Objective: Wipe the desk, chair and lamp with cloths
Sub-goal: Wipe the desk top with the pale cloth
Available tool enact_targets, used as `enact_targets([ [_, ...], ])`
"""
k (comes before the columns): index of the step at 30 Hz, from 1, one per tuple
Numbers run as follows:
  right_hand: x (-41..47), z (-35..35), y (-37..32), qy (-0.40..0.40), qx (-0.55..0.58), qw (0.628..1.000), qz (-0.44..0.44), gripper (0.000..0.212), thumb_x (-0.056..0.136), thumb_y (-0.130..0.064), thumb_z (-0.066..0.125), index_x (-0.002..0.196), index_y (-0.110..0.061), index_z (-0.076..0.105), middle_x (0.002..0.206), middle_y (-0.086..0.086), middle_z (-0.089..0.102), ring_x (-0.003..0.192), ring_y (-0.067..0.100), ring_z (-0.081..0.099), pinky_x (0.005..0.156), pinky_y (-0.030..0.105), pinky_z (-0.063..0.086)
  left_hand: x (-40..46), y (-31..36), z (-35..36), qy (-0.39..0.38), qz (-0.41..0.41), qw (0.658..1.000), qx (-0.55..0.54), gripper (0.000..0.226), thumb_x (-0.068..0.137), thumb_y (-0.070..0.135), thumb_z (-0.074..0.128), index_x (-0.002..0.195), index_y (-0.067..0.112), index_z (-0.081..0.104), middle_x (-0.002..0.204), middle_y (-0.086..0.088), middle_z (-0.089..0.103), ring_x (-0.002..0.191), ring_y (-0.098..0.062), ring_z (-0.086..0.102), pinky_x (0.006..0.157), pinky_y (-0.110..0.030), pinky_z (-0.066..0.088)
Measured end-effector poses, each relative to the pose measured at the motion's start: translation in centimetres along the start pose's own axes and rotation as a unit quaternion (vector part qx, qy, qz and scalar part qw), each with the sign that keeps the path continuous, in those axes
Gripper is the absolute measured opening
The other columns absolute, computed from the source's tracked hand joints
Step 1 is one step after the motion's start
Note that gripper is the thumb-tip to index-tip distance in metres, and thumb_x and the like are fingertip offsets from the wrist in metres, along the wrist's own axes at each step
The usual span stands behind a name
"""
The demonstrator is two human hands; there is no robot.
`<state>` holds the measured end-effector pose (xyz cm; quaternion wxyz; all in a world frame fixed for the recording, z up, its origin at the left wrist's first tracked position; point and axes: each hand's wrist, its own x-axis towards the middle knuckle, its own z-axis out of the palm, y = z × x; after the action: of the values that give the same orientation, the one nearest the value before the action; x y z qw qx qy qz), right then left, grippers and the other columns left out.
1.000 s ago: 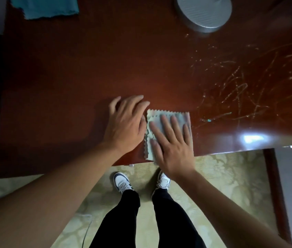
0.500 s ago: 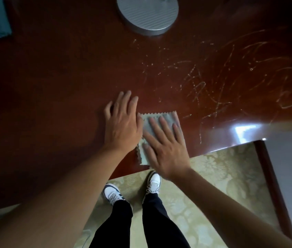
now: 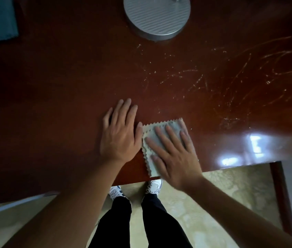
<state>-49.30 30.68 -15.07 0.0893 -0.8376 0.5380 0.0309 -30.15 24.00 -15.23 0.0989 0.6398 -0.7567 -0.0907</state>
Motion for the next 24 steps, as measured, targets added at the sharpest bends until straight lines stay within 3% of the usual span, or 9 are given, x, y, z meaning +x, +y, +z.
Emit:
enact_targets([
  [2,3.1,-1.4,5.4,0.004,-0.037,0.999,0.022,0.053,0.106,-0.045,0.013,0.157,-0.033,0.014,0.164,0.006,0.019,0.153,0.031,0.013,0.120,0.059,0.012,0.0,0.0,-0.1,0.001,-0.006,1.000,0.000,0.053,0.099,0.038,0.035,0.142,0.010,0.046,0.155,-0.010,0.039,0.147,-0.025,0.030,0.118,-0.045,0.021],
  [4,7.6,-2.9,10.8,0.026,-0.035,0.993,0.107,0.054,0.105,-0.044,0.015,0.156,-0.030,0.019,0.163,0.010,0.025,0.152,0.033,0.017,0.119,0.061,0.012,0.0,0.1,-0.1,-0.002,-0.011,1.000,0.010,0.053,0.099,0.038,0.035,0.143,0.011,0.046,0.155,-0.009,0.039,0.147,-0.025,0.030,0.118,-0.045,0.020],
  [7,13.0,-4.0,13.3,0.046,0.001,0.978,0.204,0.058,0.103,-0.050,0.009,0.158,-0.033,0.016,0.166,0.005,0.015,0.154,0.028,0.007,0.123,0.055,0.000,0.0,0.1,0.0,-0.006,-0.008,1.000,0.020,0.051,0.100,0.037,0.035,0.143,0.012,0.045,0.155,-0.009,0.039,0.147,-0.024,0.029,0.119,-0.045,0.022],
  [9,13.0,-3.5,10.3,0.051,-0.006,0.981,0.185,0.056,0.104,-0.049,0.012,0.158,-0.033,0.014,0.166,0.005,0.014,0.154,0.029,0.006,0.123,0.054,0.001,-0.1,0.1,0.0,-0.004,-0.009,1.000,0.024,0.050,0.100,0.035,0.034,0.143,0.012,0.045,0.155,-0.008,0.039,0.147,-0.024,0.030,0.118,-0.046,0.023],
  [13,2.4,-1.5,3.3,0.017,-0.002,1.000,0.010,0.053,0.106,-0.044,0.020,0.157,-0.030,0.022,0.165,0.005,0.021,0.153,0.030,0.011,0.122,0.057,0.011,-0.1,0.3,0.0,0.006,-0.010,1.000,0.025,0.050,0.099,0.033,0.035,0.142,0.012,0.046,0.154,-0.008,0.040,0.146,-0.024,0.032,0.117,-0.045,0.024],
  [16,0.4,-1.5,5.4,-0.014,0.004,0.997,-0.072,0.053,0.106,-0.046,0.021,0.157,-0.031,0.022,0.165,0.002,0.020,0.153,0.027,0.012,0.121,0.057,0.016,0.0,0.3,-0.1,-0.004,-0.015,0.999,0.029,0.050,0.099,0.034,0.034,0.143,0.012,0.045,0.155,-0.007,0.040,0.146,-0.024,0.031,0.117,-0.045,0.023],
  [18,4.8,-2.6,8.7,-0.005,-0.021,0.999,-0.043,0.053,0.106,-0.046,0.018,0.156,-0.031,0.024,0.163,0.004,0.025,0.153,0.029,0.015,0.120,0.058,0.015,0.0,0.4,-0.1,-0.002,-0.014,1.000,0.025,0.050,0.099,0.034,0.035,0.143,0.012,0.045,0.155,-0.008,0.040,0.146,-0.024,0.031,0.117,-0.045,0.023],
  [21,13.7,-5.1,12.8,0.025,-0.016,0.997,0.072,0.058,0.103,-0.048,0.012,0.156,-0.029,0.027,0.162,0.007,0.029,0.152,0.031,0.017,0.121,0.059,0.010,0.0,0.3,-0.1,-0.001,-0.016,1.000,0.023,0.049,0.099,0.033,0.036,0.143,0.013,0.044,0.155,-0.008,0.040,0.146,-0.024,0.031,0.118,-0.046,0.024],
  [24,16.2,-4.8,10.5,0.037,-0.034,0.994,0.093,0.057,0.104,-0.047,0.009,0.157,-0.032,0.020,0.164,0.005,0.023,0.153,0.031,0.012,0.122,0.058,0.002,0.0,0.2,0.1,0.007,-0.014,1.000,0.020,0.049,0.098,0.033,0.038,0.143,0.014,0.044,0.155,-0.007,0.040,0.146,-0.023,0.031,0.118,-0.046,0.024],
])
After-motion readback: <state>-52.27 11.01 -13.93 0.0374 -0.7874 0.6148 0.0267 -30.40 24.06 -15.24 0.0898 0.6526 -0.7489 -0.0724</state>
